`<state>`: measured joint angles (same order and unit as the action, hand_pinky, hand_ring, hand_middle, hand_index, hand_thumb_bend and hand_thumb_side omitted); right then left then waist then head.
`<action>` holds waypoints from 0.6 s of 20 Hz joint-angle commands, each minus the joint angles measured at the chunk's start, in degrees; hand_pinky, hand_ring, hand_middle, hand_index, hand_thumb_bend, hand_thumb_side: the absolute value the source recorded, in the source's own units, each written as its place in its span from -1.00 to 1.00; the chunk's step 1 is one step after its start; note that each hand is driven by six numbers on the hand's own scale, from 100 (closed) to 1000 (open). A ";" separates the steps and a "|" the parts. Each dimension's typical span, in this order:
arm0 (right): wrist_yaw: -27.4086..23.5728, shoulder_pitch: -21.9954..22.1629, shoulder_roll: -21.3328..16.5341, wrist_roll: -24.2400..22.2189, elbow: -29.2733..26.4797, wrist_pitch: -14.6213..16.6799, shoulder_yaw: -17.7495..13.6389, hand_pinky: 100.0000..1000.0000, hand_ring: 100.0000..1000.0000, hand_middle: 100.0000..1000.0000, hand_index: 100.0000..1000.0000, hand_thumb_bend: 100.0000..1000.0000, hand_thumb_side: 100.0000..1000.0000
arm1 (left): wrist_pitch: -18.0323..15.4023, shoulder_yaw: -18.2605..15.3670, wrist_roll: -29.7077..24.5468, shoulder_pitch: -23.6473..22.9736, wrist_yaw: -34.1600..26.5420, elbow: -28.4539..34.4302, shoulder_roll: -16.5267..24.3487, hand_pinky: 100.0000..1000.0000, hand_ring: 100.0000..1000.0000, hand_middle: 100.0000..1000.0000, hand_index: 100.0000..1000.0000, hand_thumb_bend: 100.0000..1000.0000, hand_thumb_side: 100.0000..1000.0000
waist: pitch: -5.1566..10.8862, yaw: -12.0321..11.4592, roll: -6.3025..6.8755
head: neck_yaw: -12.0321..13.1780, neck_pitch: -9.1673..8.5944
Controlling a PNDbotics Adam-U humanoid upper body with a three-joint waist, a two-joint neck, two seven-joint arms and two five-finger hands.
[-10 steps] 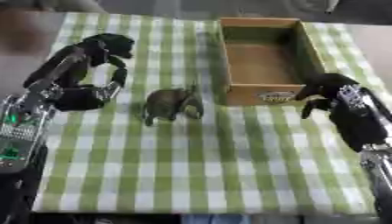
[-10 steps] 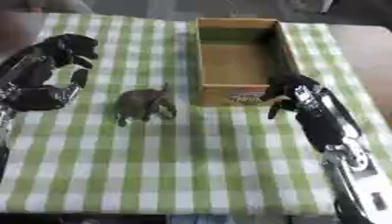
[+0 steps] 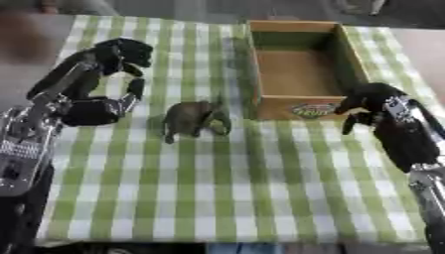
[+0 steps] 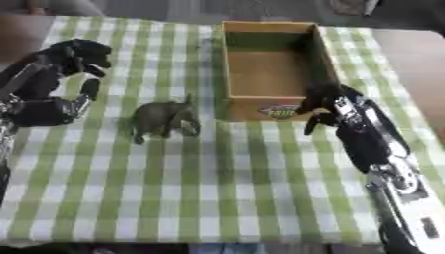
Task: Pick up objects on the table and place them in the box.
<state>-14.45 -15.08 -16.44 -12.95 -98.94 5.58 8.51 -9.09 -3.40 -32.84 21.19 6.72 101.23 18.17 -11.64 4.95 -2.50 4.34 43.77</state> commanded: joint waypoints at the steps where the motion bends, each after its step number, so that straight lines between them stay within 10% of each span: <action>1: 0.20 -0.38 -1.01 0.10 -0.46 0.02 -0.48 -0.36 0.15 0.02 0.35 -1.00 0.41 | -0.14 0.17 -0.54 0.66 0.46 1.34 1.29 0.44 0.52 0.59 0.56 -1.00 -0.85 | 0.95 0.00 0.19 | -0.14 0.35; 12: 0.23 -0.34 -1.16 0.00 -0.51 0.02 -0.32 -0.37 0.15 0.02 0.35 -1.00 0.40 | -3.83 2.54 -3.28 4.27 8.98 1.68 3.42 0.50 0.56 0.61 0.63 -1.00 -1.00 | 1.10 0.11 0.19 | 0.12 0.35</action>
<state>-14.45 -15.07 -16.44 -12.96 -98.94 5.58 8.52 -12.28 -1.09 -35.85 24.42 14.53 101.88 20.21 -11.50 4.98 -2.42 4.39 43.77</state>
